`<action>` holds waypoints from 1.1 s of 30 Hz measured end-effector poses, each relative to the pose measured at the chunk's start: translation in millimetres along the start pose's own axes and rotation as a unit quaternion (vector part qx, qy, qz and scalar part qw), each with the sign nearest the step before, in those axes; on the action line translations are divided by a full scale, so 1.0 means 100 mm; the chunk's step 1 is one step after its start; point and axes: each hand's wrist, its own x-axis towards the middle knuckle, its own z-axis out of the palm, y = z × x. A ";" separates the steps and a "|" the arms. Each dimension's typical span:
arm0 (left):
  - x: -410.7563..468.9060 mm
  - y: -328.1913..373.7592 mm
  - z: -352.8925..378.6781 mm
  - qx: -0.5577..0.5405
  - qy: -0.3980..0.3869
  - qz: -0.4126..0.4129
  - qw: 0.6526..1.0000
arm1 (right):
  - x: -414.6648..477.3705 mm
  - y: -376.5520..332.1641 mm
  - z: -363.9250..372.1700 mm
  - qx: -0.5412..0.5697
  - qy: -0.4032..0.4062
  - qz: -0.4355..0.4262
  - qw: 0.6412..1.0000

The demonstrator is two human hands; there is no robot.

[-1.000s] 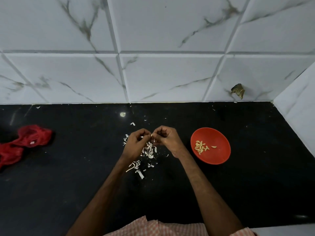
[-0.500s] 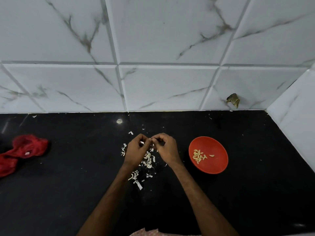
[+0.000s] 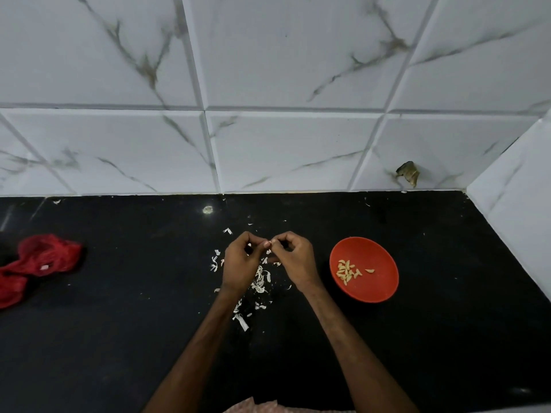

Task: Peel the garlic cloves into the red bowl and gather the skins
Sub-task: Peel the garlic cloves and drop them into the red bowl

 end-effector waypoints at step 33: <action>-0.10 0.11 0.05 -0.278 -0.051 -0.269 0.921 | 0.05 -0.11 -0.08 -0.272 -0.078 -0.103 0.954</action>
